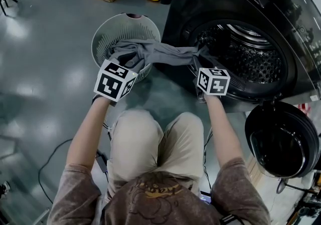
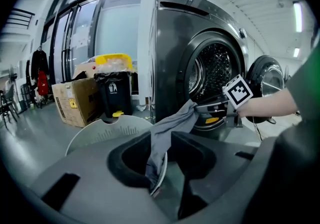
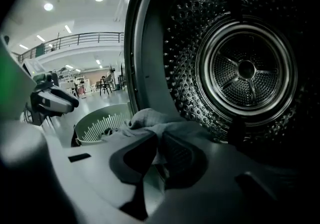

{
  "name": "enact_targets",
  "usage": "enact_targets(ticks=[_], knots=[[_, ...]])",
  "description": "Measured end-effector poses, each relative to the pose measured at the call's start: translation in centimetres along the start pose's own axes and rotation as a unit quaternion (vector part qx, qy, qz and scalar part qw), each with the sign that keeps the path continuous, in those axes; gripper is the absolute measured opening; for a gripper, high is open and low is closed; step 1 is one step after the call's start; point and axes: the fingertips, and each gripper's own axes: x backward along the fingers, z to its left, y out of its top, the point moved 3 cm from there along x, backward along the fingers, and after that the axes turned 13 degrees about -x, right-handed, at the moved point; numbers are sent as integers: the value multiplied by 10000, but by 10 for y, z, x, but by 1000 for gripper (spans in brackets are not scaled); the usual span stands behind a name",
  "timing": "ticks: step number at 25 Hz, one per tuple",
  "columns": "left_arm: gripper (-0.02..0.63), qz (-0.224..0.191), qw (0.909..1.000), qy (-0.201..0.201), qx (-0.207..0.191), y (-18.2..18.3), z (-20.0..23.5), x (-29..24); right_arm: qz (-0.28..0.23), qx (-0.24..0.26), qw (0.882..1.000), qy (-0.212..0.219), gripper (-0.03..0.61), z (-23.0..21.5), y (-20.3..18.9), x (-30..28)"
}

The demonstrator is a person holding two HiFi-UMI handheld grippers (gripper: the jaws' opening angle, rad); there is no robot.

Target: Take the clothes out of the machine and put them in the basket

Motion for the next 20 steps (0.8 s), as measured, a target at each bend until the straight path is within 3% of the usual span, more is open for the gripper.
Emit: enact_targets(ticks=[10,20], knots=[[130,-148,9998,18,102,5,-4,8,-397,74,9937,1044,38,79,29,17],[130,-80,9984,378,400,-18,23,39,-280,416,9728,2264,38,197,46,-28]])
